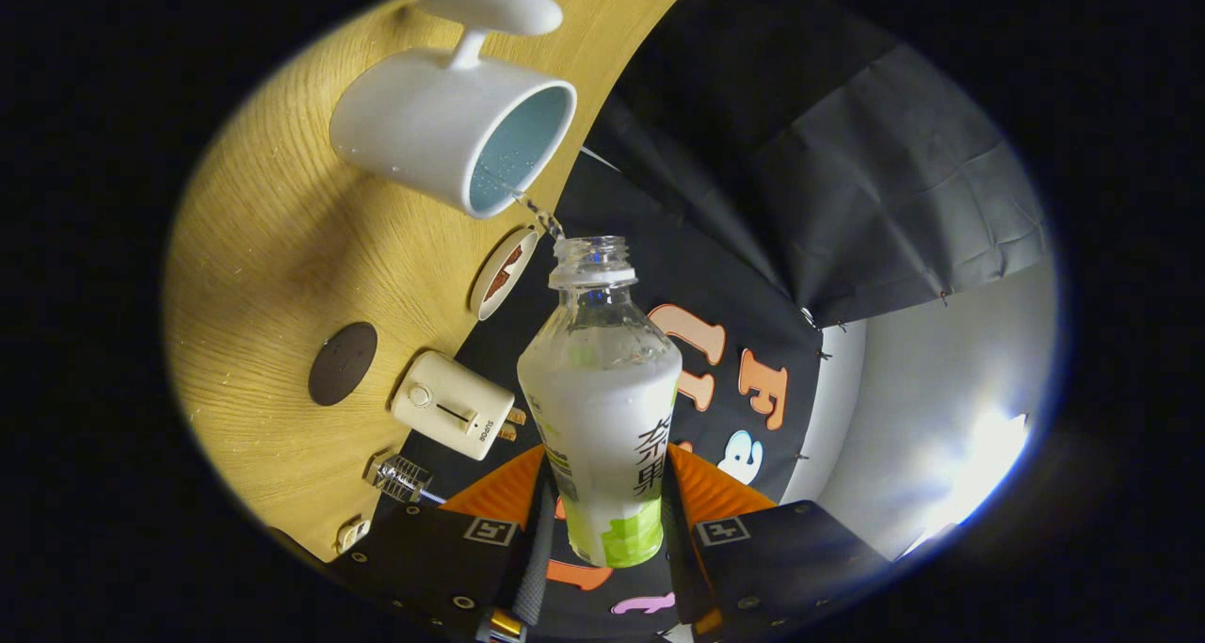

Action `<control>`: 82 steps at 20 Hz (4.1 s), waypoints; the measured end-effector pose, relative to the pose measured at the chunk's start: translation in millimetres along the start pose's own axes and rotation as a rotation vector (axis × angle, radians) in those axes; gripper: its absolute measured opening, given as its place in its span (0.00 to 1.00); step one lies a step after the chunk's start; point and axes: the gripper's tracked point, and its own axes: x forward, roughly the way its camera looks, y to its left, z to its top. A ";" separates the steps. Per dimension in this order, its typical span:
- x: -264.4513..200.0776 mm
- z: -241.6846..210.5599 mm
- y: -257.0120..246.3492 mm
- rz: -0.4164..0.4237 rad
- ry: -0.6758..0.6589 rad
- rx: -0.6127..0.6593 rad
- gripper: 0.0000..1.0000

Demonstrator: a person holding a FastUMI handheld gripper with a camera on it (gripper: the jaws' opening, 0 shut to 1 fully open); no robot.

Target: Take the bottle from table, then pour the juice into the cup, finally place the bottle on the coaster

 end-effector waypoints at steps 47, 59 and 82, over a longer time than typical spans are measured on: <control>17.1 -9.9 82.2 0.284 0.267 1.171 0.55; 53.5 -41.1 116.7 0.248 0.451 1.899 0.55; 47.6 -27.0 152.3 0.370 0.510 2.113 0.75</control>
